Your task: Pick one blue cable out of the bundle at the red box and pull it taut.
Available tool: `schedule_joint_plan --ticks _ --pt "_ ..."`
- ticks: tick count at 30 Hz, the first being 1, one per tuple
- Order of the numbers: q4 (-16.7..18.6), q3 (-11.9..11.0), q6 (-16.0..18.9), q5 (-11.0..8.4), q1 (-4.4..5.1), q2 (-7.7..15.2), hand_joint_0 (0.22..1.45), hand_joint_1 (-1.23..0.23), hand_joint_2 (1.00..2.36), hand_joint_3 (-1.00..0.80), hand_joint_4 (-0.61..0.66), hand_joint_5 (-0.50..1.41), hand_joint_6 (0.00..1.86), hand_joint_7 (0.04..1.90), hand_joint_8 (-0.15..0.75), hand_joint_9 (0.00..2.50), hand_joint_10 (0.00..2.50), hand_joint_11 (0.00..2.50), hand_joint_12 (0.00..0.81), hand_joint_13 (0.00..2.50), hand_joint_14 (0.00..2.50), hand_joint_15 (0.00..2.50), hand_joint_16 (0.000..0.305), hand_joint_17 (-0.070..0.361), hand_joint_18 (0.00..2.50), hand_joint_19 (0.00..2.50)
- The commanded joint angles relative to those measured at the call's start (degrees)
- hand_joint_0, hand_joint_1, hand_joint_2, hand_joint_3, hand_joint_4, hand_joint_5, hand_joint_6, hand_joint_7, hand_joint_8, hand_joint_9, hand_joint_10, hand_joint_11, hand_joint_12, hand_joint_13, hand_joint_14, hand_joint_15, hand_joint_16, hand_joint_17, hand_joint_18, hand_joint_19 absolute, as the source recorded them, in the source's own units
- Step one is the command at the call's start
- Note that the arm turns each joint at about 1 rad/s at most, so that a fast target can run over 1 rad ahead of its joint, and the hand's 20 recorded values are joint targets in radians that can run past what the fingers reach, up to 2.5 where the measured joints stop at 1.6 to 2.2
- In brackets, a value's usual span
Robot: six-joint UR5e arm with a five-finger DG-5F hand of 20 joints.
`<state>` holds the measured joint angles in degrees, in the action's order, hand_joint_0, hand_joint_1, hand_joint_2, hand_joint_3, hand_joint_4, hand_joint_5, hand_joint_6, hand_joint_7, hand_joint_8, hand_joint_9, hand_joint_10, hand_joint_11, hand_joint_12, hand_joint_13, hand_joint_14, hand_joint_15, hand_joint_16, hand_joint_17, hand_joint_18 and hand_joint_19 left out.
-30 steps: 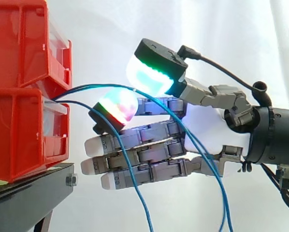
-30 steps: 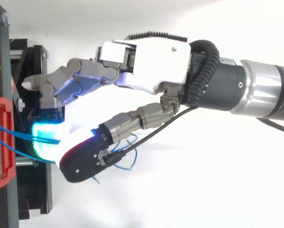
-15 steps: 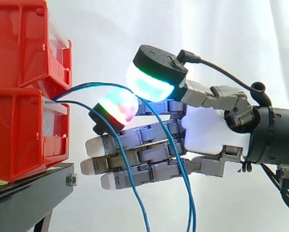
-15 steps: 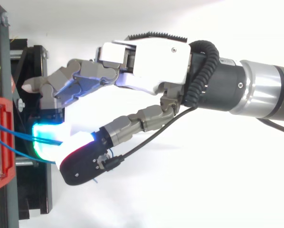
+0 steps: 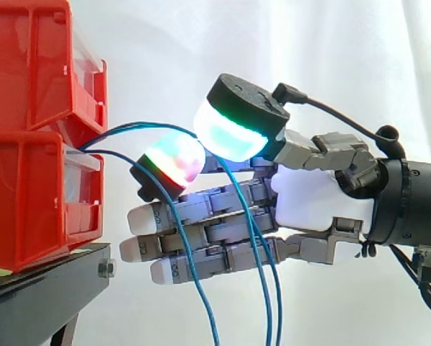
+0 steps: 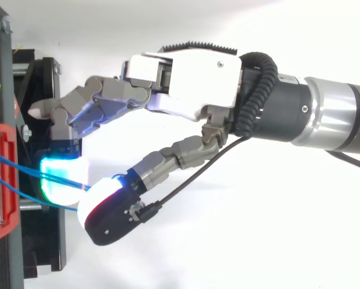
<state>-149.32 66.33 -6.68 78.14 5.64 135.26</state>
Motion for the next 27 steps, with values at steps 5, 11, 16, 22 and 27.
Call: schedule_joint_plan --ticks 5,11,16,22,27 --pt "0.0 -0.1 0.0 0.00 -0.02 0.0 0.47 -0.74 1.00 -0.50 0.16 -0.17 0.88 0.85 0.367 0.65 0.01 0.39 0.405 0.26 0.00 0.09 0.059 0.134 0.33 0.07" --pt "0.0 -0.1 0.0 0.00 -0.02 0.0 0.59 -0.57 1.00 -0.42 0.12 -0.16 0.88 0.98 0.352 0.67 0.01 0.38 0.368 0.26 0.00 0.11 0.052 0.117 0.29 0.12" --pt "0.0 -0.1 0.0 0.00 -0.02 0.0 0.59 -0.66 1.01 -0.22 0.14 -0.16 0.92 0.94 0.377 0.67 0.01 0.39 0.394 0.30 0.00 0.10 0.057 0.129 0.35 0.10" --pt "0.2 -0.1 0.0 0.00 0.07 0.0 0.62 -0.75 1.01 -0.13 0.12 -0.16 0.93 0.94 0.377 0.68 0.01 0.41 0.395 0.33 0.00 0.11 0.057 0.128 0.39 0.08" --pt "0.2 -0.1 0.0 0.00 0.07 0.0 0.64 -0.82 1.02 -0.15 0.05 -0.17 0.93 0.96 0.355 0.66 0.01 0.40 0.376 0.32 0.00 0.09 0.053 0.120 0.38 0.08"
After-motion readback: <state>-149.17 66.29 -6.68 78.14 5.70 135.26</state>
